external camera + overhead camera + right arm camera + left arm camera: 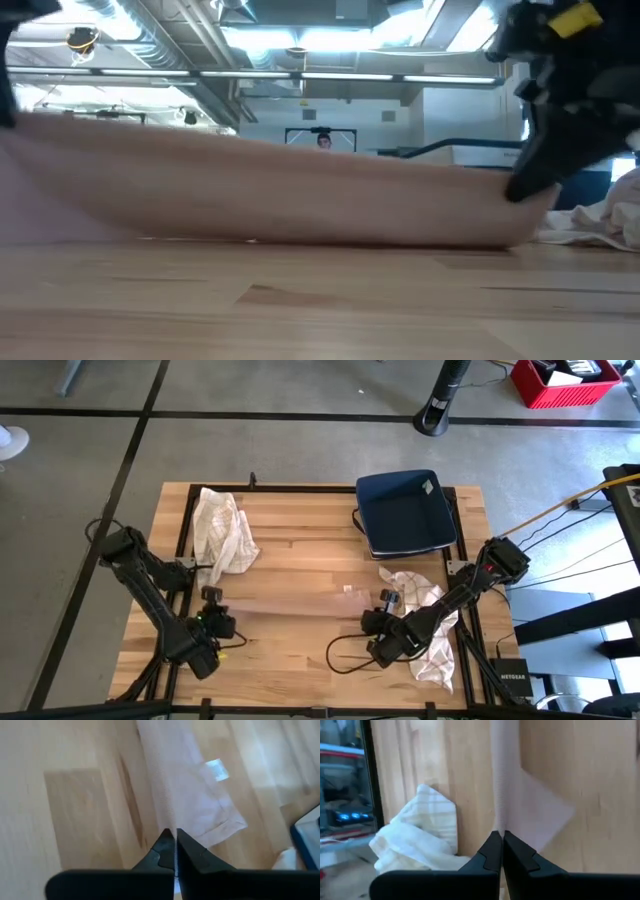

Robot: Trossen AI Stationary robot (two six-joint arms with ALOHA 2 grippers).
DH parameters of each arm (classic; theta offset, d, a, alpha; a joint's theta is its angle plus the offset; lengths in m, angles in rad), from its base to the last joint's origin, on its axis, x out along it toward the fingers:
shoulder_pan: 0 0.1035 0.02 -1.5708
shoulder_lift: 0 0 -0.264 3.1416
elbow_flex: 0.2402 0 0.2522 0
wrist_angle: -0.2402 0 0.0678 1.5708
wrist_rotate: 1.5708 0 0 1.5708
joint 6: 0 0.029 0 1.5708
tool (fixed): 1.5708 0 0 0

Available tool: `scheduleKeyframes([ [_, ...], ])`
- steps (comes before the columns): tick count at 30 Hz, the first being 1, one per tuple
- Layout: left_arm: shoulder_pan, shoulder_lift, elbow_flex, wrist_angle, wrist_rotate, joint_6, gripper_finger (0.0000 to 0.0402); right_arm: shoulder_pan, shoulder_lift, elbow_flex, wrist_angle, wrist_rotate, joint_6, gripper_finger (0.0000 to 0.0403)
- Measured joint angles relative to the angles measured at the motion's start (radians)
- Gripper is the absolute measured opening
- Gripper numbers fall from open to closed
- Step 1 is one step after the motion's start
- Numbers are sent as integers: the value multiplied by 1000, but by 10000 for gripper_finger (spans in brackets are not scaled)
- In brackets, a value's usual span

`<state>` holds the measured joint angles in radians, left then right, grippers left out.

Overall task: Fold towel
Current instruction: Fold the pink towel

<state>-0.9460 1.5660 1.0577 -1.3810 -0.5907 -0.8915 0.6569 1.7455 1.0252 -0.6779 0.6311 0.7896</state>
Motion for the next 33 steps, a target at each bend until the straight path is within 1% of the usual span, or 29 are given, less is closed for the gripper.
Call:
scheduleKeyframes([
  [4, 12, -135, 19, 14, 17, -76, 0, -4, -52, 51, -37, 27, 15, 2],
  [7, 11, -241, 10, 41, 44, -133, 0, -4, -104, 68, -69, 24, 26, 1],
  [9, 10, -294, -9, 41, 43, -156, 0, -6, -140, 69, -93, 20, 36, 1],
  [13, 33, -348, -77, 32, -11, -141, 0, -51, -166, 69, -138, 22, 32, 1],
  [16, 75, -352, -138, 20, -65, -73, 0, -107, -166, 69, -163, 69, -4, 1],
  [17, 88, -350, -157, 20, -104, -51, 0, -126, -166, 68, -174, 104, -11, 1],
  [19, 102, -336, -188, 20, -215, -9, 0, -152, -166, 65, -179, 207, -29, 1],
  [21, 97, -302, -210, 30, -318, 18, 0, -155, -166, 53, -175, 305, -35, 1],
  [22, 88, -279, -219, 46, -332, 37, 0, -146, -160, 43, -169, 317, -35, 1],
  [23, 78, -245, -229, 73, -327, 58, 0, -130, -152, 30, -152, 309, -35, 1],
  [25, 46, -169, -252, 152, -292, 88, 0, -85, -125, -7, -101, 259, -35, 1],
  [27, 0, -84, -267, 250, -237, 103, 0, -43, -95, -46, -24, 202, -36, 1],
  [30, -62, 24, -255, 352, -136, 116, 0, 16, -51, -86, 61, 104, -32, 1],
  [33, -106, 88, -224, 421, -100, 81, 0, 58, -17, -99, 80, 30, 13, 1],
])
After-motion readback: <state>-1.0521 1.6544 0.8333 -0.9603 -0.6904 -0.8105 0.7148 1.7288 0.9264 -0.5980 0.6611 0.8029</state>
